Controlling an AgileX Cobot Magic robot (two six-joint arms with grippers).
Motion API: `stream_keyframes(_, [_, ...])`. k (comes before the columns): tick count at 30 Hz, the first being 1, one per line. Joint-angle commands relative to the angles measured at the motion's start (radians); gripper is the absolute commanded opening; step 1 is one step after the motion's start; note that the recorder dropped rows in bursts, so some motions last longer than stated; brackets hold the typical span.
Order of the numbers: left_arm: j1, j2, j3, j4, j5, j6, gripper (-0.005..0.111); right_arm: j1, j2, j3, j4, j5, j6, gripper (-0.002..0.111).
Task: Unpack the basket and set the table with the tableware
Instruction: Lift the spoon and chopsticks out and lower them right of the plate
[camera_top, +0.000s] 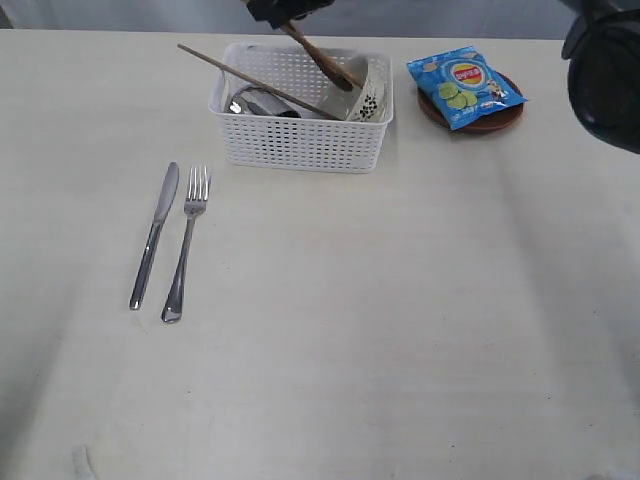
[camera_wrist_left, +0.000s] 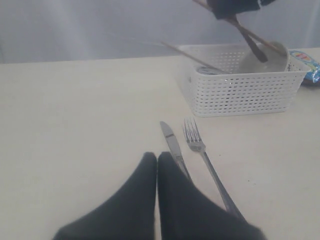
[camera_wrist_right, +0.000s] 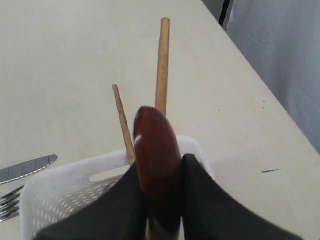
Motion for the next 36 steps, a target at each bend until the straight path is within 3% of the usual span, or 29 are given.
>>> stream_keyframes(1, [-0.006, -0.003, 0.003, 0.002, -0.002, -0.003, 0.000, -0.022, -0.084, 0.000, 0.035, 0.030, 0.041, 0.000])
stream_keyframes(9, [-0.006, -0.003, 0.003, 0.002, -0.002, -0.003, 0.000, -0.096, -0.232, 0.000, -0.147, 0.173, 0.303, 0.000])
stream_keyframes(18, [-0.006, -0.003, 0.003, 0.002, -0.002, -0.003, 0.000, -0.255, -0.250, 0.024, -0.172, 0.318, 0.696, 0.000])
stream_keyframes(24, [-0.006, -0.003, 0.003, 0.002, -0.002, -0.003, 0.000, -0.298, -0.272, 0.205, -0.418, 0.318, 0.861, 0.000])
stream_keyframes(28, [-0.006, -0.003, 0.003, 0.002, -0.002, -0.001, 0.000, -0.337, -0.321, 0.393, -0.441, 0.309, 0.922, 0.000])
stream_keyframes(36, [-0.006, -0.003, 0.003, 0.002, -0.002, -0.001, 0.000, -0.393, -0.489, 0.835, -0.493, -0.006, 0.989, 0.000])
